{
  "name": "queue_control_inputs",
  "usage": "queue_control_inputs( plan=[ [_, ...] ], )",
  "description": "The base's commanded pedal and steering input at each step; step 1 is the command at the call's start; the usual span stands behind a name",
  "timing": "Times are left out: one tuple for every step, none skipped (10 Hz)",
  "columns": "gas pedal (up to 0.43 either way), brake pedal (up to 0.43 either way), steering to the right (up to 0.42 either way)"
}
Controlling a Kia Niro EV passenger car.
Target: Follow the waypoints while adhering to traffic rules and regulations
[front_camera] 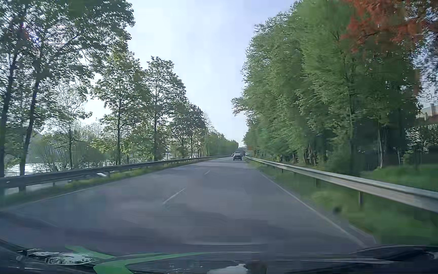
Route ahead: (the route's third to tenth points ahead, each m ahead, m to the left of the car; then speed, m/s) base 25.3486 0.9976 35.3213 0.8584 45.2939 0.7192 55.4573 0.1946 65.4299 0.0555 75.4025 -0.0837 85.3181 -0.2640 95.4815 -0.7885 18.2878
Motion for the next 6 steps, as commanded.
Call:
queue_control_inputs(
  plan=[
    [0.028,0.0,0.002],
    [0.059,0.0,0.003],
    [0.067,0.0,0.004],
    [0.079,0.0,0.005],
    [0.087,0.0,0.005],
    [0.087,0.0,0.005]
  ],
)
